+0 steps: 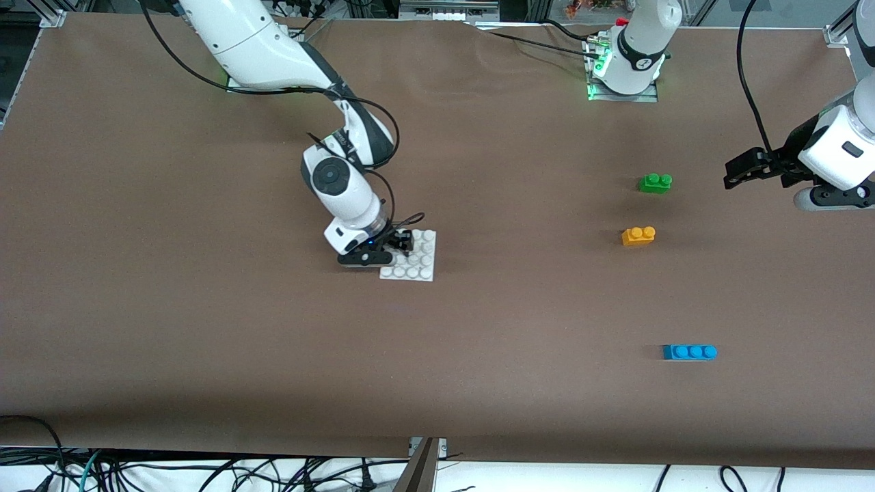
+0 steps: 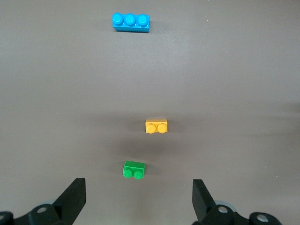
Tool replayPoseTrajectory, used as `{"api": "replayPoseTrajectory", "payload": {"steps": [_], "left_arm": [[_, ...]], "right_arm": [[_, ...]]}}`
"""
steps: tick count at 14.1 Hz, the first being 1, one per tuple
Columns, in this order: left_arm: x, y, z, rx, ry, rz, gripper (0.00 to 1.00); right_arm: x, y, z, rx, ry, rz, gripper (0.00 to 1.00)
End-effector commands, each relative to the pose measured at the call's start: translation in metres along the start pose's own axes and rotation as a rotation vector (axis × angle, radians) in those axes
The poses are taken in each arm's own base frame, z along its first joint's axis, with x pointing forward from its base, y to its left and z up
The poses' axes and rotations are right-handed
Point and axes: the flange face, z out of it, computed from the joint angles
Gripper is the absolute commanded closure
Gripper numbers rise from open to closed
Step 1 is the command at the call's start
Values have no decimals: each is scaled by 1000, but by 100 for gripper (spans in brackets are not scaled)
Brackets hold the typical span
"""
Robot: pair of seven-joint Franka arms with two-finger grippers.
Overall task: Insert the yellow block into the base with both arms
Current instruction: 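Slide the white base plate with the right gripper toward the table middle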
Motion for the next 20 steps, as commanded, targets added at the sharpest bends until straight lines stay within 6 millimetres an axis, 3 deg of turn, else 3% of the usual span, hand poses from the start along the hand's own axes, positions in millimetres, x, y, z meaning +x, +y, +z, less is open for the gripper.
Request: {"api": "replayPoseTrajectory", "payload": {"steps": [1, 5, 11, 13, 14, 17, 19, 20], "left_arm": [[0, 2, -6, -20, -6, 17, 0], [0, 2, -6, -20, -6, 17, 0], [0, 3, -5, -19, -7, 20, 0], [-1, 3, -6, -19, -6, 20, 0], [0, 3, -5, -21, -7, 20, 0], [0, 0, -5, -21, -7, 16, 0], [3, -5, 0, -22, -16, 6, 0], [4, -9, 1, -22, -18, -1, 0]], "right_arm": [[-6, -27, 13, 22, 8, 0, 35], [-17, -58, 12, 45, 16, -3, 35], [-7, -70, -1, 66, 35, 19, 31], [-1, -72, -8, 70, 39, 18, 26], [8, -72, -19, 62, 31, 22, 19], [49, -62, -86, 18, 1, 46, 4], [74, -32, -152, -15, -14, 30, 2], [84, -11, -194, -45, -39, 26, 2]]}}
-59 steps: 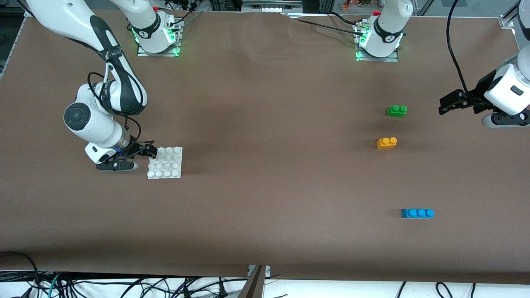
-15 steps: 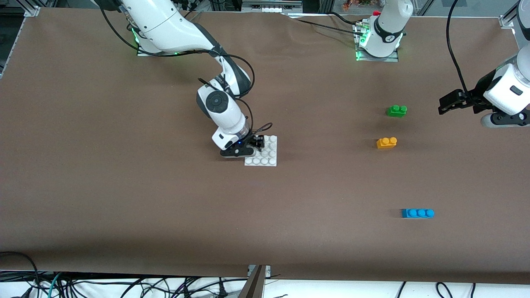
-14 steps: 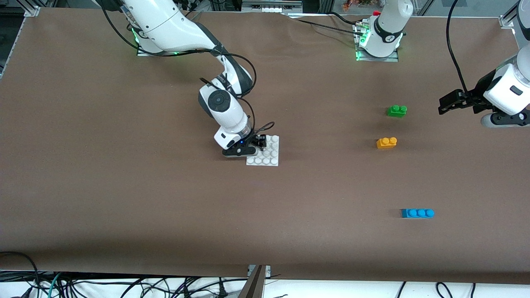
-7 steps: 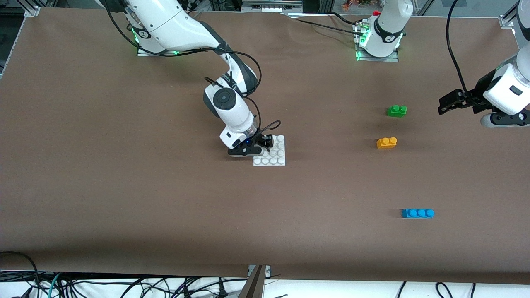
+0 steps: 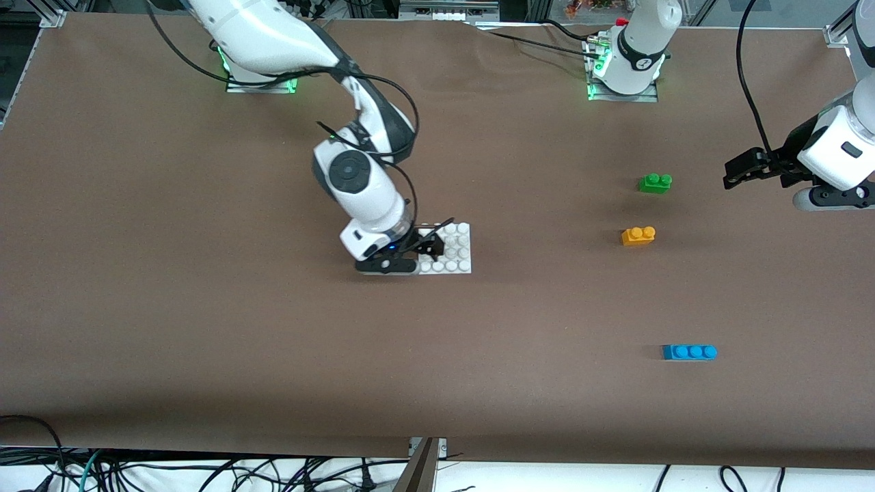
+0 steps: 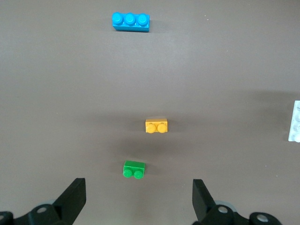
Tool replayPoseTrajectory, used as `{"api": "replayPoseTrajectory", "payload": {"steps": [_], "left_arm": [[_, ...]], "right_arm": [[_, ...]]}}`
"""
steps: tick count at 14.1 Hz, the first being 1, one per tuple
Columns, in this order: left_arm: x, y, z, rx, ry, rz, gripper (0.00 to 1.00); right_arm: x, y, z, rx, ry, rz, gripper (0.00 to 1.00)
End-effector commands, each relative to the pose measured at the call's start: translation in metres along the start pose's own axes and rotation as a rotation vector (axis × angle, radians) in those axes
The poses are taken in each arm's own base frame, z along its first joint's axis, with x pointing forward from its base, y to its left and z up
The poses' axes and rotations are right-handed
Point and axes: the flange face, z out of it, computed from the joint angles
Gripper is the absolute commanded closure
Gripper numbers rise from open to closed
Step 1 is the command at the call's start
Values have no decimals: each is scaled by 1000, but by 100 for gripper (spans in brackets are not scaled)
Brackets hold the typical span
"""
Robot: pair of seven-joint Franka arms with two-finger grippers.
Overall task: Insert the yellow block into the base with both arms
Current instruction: 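Open the right gripper and lift it off the base plate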
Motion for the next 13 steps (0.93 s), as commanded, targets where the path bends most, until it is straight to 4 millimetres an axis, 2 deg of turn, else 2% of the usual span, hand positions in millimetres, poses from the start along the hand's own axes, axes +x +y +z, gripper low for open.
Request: {"api": "replayPoseTrajectory", "payload": {"steps": [1, 3, 6, 7, 9, 11, 13], "left_arm": [[4, -12, 0, -23, -15, -8, 0], [7, -17, 6, -23, -26, -15, 0], [0, -16, 22, -32, -131, -10, 0], [-1, -23, 30, -33, -158, -19, 0], [2, -28, 45, -38, -178, 35, 0], [5, -28, 71, -41, -173, 80, 0], [8, -27, 115, -40, -136, 80, 0]], "right_arm": [[23, 60, -117, -69, -55, -12, 1], [29, 114, -189, -114, -110, -69, 1], [11, 180, -257, -140, -143, -94, 1], [7, 197, -268, -150, -161, -92, 1], [15, 233, -279, -158, -195, -108, 1], [18, 245, -280, -160, -197, -114, 1], [19, 246, -280, -161, -195, -112, 1]]}}
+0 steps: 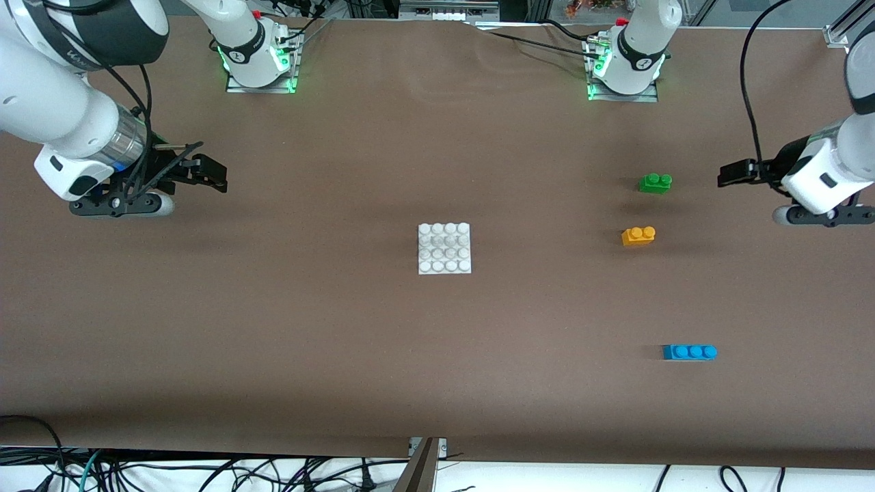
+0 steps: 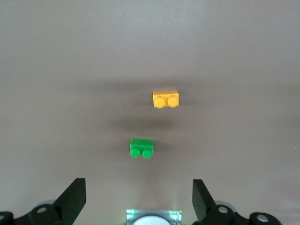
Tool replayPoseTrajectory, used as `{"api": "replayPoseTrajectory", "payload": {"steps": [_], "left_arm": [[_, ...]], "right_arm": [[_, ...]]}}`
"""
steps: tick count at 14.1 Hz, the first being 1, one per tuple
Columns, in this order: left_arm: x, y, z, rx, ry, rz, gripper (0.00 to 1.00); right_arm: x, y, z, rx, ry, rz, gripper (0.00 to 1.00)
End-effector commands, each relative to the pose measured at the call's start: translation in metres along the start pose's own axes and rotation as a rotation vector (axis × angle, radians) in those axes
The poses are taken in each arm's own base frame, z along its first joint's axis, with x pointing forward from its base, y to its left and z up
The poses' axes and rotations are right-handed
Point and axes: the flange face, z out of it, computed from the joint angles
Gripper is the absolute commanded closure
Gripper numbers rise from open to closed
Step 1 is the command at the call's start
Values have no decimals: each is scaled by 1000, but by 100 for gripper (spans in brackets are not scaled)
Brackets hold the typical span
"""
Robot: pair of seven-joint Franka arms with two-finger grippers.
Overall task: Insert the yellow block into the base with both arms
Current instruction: 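Open the right gripper and lift it off the base plate, then return the right gripper to rest while the left gripper reaches the yellow block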
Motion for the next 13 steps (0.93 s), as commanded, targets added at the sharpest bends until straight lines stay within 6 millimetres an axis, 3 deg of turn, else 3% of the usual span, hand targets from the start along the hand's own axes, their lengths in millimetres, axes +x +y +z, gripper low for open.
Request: {"api": "replayPoseTrajectory", "payload": {"steps": [1, 3, 5, 6, 8, 11, 13], "left_arm": [[9, 1, 57, -18, 51, 29, 0], [13, 4, 113, -7, 91, 34, 0], [-2, 9, 159, -3, 107, 35, 0], [-4, 20, 178, 1, 144, 52, 0], [6, 22, 216, -1, 178, 50, 0], [19, 24, 248, -2, 204, 53, 0], [15, 25, 264, -1, 225, 54, 0]], "right_arm": [[-4, -1, 2, -8, -5, -15, 1], [-4, -1, 3, -7, -2, -10, 1], [-6, -1, -2, -7, 5, -14, 1], [-7, 0, -3, -6, 9, -14, 1], [-7, 0, -6, -6, 13, -13, 1], [-8, 2, -8, -54, 25, -20, 1], [-9, 2, -9, -57, 26, -20, 1]]}}
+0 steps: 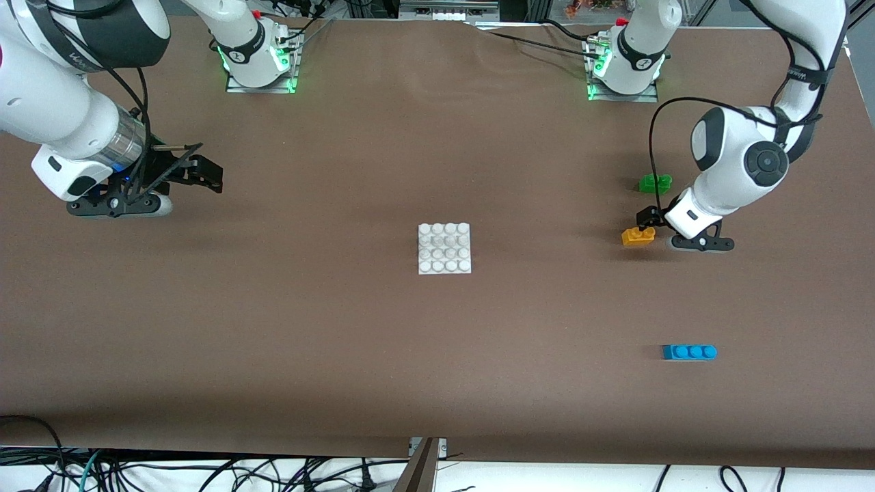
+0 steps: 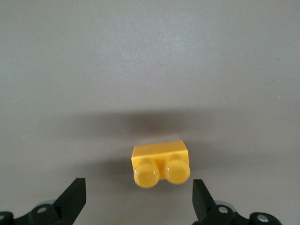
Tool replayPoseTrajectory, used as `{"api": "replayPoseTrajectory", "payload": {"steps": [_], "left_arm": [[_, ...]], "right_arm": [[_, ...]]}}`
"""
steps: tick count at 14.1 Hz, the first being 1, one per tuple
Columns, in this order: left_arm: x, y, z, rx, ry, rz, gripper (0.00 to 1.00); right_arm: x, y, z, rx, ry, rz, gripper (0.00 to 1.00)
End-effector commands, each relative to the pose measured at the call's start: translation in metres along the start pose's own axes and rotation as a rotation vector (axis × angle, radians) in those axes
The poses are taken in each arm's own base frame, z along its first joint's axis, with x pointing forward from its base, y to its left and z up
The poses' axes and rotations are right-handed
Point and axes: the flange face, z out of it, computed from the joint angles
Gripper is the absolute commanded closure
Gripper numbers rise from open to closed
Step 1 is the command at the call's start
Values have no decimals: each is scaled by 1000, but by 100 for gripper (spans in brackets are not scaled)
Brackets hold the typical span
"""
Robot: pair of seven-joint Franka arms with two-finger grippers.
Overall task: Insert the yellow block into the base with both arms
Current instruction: 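Return the right gripper to rest while the left gripper reaches the yellow block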
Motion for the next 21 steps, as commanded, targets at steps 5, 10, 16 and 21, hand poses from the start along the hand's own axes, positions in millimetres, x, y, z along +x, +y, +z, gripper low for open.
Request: {"api": "replayPoseTrajectory", "payload": {"steps": [5, 10, 16, 21], "left_arm": [[-2, 16, 22, -13, 39, -44, 0], [-4, 16, 36, -14, 15, -45, 0], [-4, 16, 39, -15, 8, -45, 0], [-3, 16, 36, -14, 16, -45, 15]], "right_arm": [[-6, 3, -9, -18, 12, -7, 1], [-6, 7, -14, -19, 14, -1, 1], [-5, 15, -20, -28, 26, 11, 1], [-4, 17, -18, -86, -10, -66, 1]]}}
